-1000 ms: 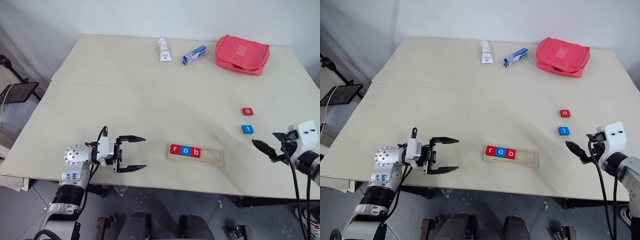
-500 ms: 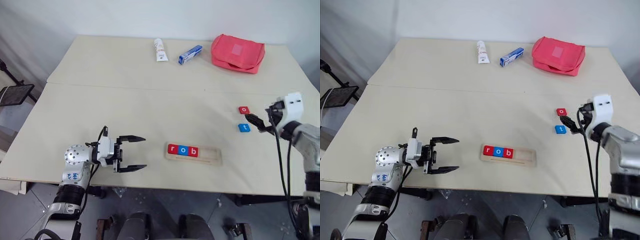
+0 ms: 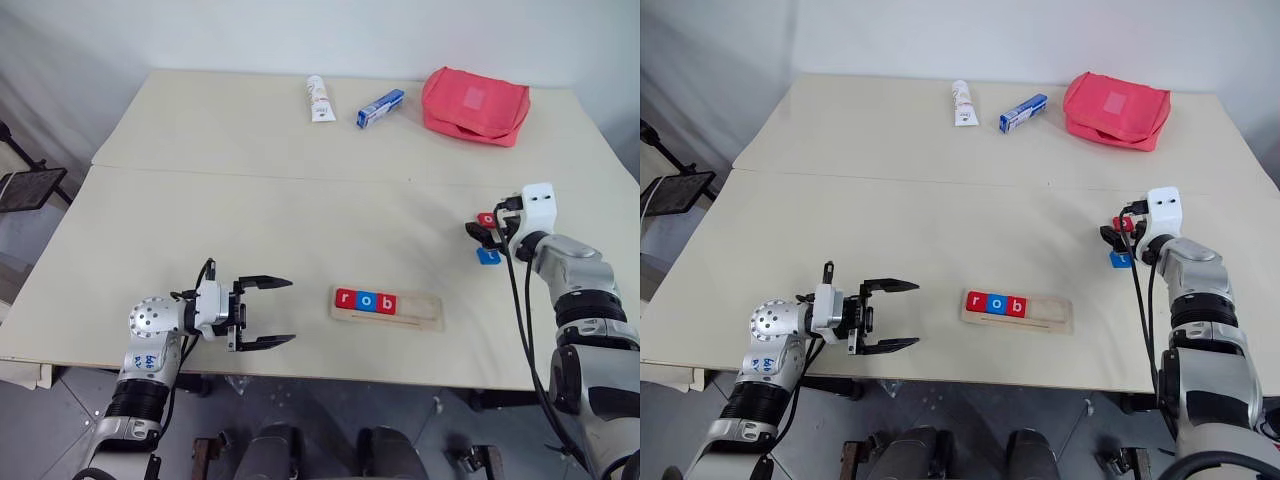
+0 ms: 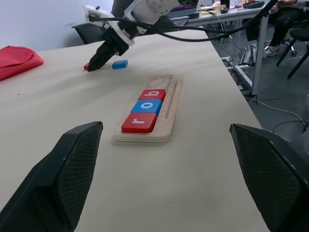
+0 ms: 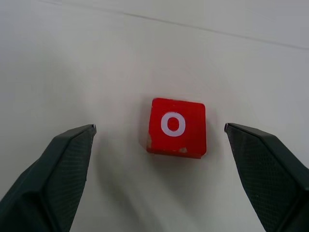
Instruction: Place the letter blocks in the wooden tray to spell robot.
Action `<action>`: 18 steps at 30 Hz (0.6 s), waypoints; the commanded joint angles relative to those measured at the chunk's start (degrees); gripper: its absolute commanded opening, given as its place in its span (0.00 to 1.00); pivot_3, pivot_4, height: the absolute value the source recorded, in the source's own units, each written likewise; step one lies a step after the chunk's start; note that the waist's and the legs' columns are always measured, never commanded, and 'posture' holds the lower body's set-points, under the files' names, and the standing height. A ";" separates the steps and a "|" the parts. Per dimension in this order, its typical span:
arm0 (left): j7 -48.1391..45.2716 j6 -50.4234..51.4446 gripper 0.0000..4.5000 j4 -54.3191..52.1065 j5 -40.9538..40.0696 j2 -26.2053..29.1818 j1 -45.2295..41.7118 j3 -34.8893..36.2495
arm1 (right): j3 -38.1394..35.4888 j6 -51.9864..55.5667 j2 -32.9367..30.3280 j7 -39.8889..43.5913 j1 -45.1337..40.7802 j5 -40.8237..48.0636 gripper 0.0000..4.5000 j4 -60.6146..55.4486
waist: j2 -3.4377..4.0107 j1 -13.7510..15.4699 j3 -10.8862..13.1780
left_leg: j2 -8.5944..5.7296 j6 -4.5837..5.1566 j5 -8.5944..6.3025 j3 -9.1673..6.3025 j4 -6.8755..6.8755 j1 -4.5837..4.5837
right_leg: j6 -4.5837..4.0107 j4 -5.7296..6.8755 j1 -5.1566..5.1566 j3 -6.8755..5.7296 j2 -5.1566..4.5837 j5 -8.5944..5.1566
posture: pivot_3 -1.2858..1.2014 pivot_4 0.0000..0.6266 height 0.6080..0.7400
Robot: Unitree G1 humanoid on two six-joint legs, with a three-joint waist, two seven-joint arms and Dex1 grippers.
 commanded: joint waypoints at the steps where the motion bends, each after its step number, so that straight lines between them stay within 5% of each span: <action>1: 0.75 0.21 1.00 -2.30 -1.10 0.29 0.71 0.37 | -0.93 -2.50 -0.31 -1.18 -1.93 -0.57 0.99 3.43 | 0.00 -0.01 0.00 | 0.01 0.00 0.00 -0.01 0.01 0.00 | 0.00 0.00 0.00 0.00 0.01 0.00 | 0.52 0.24 1.00; 3: 0.83 0.21 1.00 -2.46 -1.11 0.33 0.84 0.36 | -1.24 -2.92 -0.16 -1.40 -2.37 -0.32 0.99 4.85 | 0.00 -0.03 0.00 | 0.02 0.00 0.00 -0.01 0.01 0.01 | 0.00 0.00 0.02 0.00 0.01 0.00 | 0.52 0.24 1.00; 6: 1.14 0.31 1.00 -2.69 -1.03 0.23 0.83 0.26 | -2.06 -3.28 0.11 -1.78 -2.86 0.26 0.86 6.41 | 0.00 -0.10 0.00 | 0.02 0.00 0.00 -0.01 0.02 0.01 | 0.00 0.00 0.03 0.00 0.01 0.00 | 0.52 0.24 1.00; 13: 1.50 0.16 1.00 -2.89 -0.88 0.02 0.69 -0.01 | -3.84 -3.76 0.70 -2.51 -2.89 1.14 0.33 7.45 | 0.01 0.13 0.00 | 0.01 0.00 0.00 -0.04 0.04 0.01 | 0.00 0.00 0.05 0.01 0.01 0.00 | 0.52 0.24 1.00; 18: 0.94 0.24 1.00 -2.52 -1.06 0.13 0.33 -0.08 | -5.25 -2.36 0.00 -2.95 -0.68 2.70 0.32 0.26 | 0.01 0.13 0.00 | 0.01 0.00 0.00 -0.03 0.02 0.00 | 0.00 0.00 0.03 0.02 0.01 0.00 | 0.52 0.24 1.00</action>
